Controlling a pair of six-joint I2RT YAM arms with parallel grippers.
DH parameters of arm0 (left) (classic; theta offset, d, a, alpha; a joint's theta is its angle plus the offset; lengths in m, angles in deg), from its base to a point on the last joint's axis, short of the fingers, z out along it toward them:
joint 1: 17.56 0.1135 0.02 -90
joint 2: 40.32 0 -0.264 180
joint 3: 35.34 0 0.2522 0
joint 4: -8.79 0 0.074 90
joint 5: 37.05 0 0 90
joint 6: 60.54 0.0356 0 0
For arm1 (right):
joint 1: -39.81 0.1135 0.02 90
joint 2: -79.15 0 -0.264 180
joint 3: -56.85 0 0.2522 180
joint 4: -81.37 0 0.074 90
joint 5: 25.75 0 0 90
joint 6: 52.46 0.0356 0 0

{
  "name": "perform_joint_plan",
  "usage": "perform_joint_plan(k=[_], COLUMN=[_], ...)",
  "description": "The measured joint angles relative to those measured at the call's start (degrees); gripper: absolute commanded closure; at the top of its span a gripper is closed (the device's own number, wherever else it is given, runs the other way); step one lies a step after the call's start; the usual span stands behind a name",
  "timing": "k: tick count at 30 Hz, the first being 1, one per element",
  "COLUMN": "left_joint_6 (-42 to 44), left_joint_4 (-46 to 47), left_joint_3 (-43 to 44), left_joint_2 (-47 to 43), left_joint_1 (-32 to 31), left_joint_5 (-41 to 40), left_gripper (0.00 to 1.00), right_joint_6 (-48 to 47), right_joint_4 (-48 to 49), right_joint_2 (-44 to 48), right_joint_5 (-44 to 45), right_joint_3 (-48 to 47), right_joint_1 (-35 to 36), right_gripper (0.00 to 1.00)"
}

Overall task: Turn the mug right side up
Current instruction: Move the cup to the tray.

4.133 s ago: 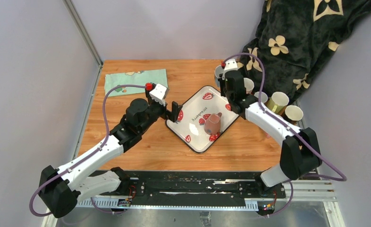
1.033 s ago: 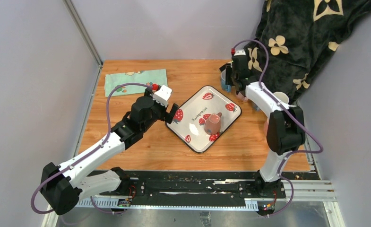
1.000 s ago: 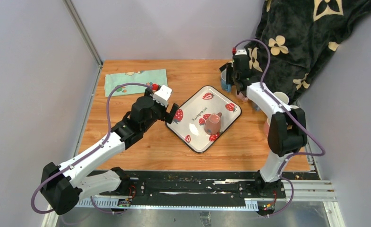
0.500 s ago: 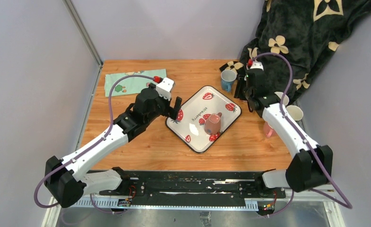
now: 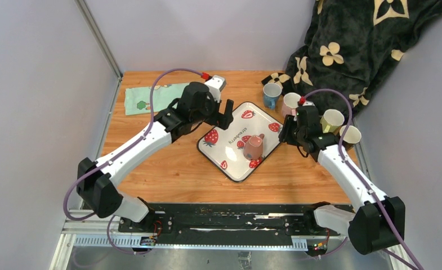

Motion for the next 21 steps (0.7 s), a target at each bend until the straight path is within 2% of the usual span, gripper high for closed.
perform_joint_plan(k=[8,15,21], left_joint_6=[-1.29,-0.35,2.23], left_joint_4=[-4.33,-6.54,-6.84], left_joint_3=[4.35,4.37,1.68], left_joint_2=[4.7,4.15,0.04], left_joint_1=[-0.02,-0.02,-0.04], left_joint_5=[2.51,2.84,3.8], left_gripper=[0.0,0.0,0.0], right_joint_6=[2.64,4.72,5.35], right_joint_4=[-0.57,2.27,3.13], right_joint_2=[-6.95,-14.88,-18.75], right_joint_5=[-6.38,-7.8,-8.46], right_joint_3=[0.66,0.66,0.09], right_joint_1=[0.57,2.93,6.25], right_gripper=[0.53,0.53,0.53])
